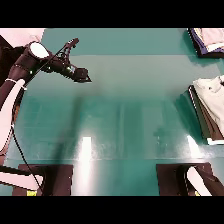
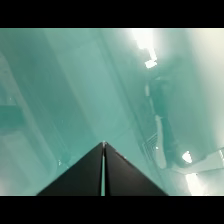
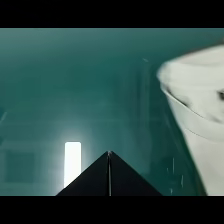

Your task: Fold the shirts.

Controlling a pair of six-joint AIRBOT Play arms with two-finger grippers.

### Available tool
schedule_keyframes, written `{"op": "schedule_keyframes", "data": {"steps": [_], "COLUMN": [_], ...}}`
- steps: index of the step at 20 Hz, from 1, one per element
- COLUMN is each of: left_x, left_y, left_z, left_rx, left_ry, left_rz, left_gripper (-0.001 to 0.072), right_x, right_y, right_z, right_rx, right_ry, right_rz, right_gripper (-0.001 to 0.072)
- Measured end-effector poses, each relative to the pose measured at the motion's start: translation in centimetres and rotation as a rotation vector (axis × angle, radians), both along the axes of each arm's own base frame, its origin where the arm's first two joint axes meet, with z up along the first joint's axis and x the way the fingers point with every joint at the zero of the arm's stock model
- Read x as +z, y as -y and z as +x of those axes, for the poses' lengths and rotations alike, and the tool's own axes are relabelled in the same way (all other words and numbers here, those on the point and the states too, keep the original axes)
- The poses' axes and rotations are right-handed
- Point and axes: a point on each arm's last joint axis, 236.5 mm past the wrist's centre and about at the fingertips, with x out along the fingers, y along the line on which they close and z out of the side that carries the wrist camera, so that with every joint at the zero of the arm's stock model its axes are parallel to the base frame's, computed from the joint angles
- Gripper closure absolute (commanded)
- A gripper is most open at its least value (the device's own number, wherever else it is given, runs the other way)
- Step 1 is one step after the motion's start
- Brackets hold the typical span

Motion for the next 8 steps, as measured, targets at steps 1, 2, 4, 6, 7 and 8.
{"op": "schedule_keyframes", "data": {"steps": [1, 2, 4, 6, 7, 8], "left_x": [0.0, 0.0, 0.1, 0.1, 0.1, 0.1], "left_y": [0.0, 0.0, 0.0, 0.0, 0.0, 0.0], "left_z": [0.1, 0.1, 0.2, 0.2, 0.2, 0.2], "left_rx": [0.001, 0.003, 0.004, 0.004, 0.004, 0.005], "left_ry": [0.002, 0.005, 0.006, 0.006, 0.007, 0.007], "left_rz": [-0.001, -0.001, -0.002, -0.002, -0.003, -0.003], "left_gripper": [0.0681, 0.0681, 0.0682, 0.0681, 0.0681, 0.0681], "right_x": [0.2, 0.5, 0.9, 1.1, 1.2, 1.2], "right_y": [-1.2, -2.5, -4.5, -5.8, -6.2, -6.6], "right_z": [0.4, 0.8, 1.2, 1.4, 1.4, 1.4], "right_rx": [0.036, 0.072, 0.127, 0.167, 0.178, 0.188], "right_ry": [0.015, 0.031, 0.053, 0.067, 0.07, 0.072], "right_rz": [-0.002, -0.002, -0.003, -0.003, -0.003, -0.003], "right_gripper": [0.0697, 0.0697, 0.0697, 0.0697, 0.0697, 0.0697]}}
